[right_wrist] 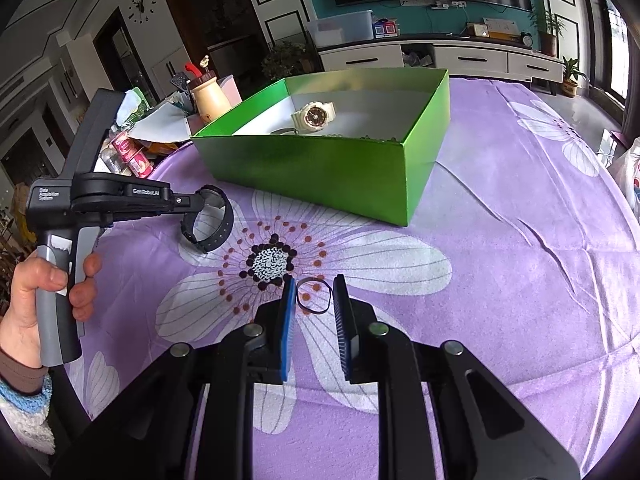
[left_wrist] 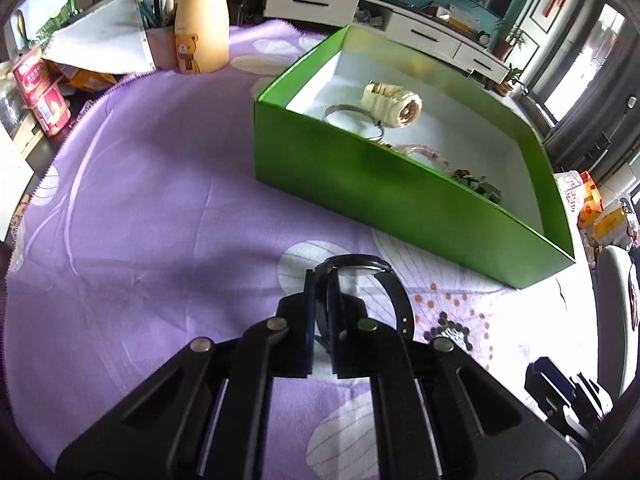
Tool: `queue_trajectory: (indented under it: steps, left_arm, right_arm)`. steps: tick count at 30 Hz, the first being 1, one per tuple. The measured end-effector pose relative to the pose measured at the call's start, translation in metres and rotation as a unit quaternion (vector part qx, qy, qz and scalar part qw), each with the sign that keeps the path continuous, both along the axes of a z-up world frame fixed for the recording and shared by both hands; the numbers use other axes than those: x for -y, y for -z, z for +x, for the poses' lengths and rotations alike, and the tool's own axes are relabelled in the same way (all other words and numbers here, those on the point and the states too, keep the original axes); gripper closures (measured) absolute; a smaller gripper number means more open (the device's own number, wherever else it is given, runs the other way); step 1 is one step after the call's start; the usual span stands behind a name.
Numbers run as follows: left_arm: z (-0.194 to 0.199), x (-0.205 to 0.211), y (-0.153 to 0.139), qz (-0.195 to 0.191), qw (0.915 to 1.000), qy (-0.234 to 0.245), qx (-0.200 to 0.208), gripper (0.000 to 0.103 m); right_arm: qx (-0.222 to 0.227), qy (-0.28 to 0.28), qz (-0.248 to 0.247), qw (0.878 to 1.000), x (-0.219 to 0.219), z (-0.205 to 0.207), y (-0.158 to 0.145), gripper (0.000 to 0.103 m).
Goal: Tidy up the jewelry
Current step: 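Grasp the black-strap watch with the left tool while the right tool grasps the small black ring, then carry the black watch and small ring over the green box with both tools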
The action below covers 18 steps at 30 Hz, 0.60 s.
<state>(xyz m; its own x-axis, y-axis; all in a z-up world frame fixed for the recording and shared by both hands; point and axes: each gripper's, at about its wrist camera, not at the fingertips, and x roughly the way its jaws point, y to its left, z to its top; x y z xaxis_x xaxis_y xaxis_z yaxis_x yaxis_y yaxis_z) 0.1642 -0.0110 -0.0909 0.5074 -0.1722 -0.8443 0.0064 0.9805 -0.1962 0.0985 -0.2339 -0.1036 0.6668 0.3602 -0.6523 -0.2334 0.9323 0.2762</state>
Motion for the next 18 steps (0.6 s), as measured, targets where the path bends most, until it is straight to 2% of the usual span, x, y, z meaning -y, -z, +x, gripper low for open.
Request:
queue_trajectory:
  steps: [18]
  left_arm:
    - [-0.058, -0.014, -0.045, 0.004, 0.9982, 0.024, 0.055, 0.098]
  right_arm:
    - [0.036, -0.006, -0.002, 0.999, -0.006, -0.018, -0.031, 0.084]
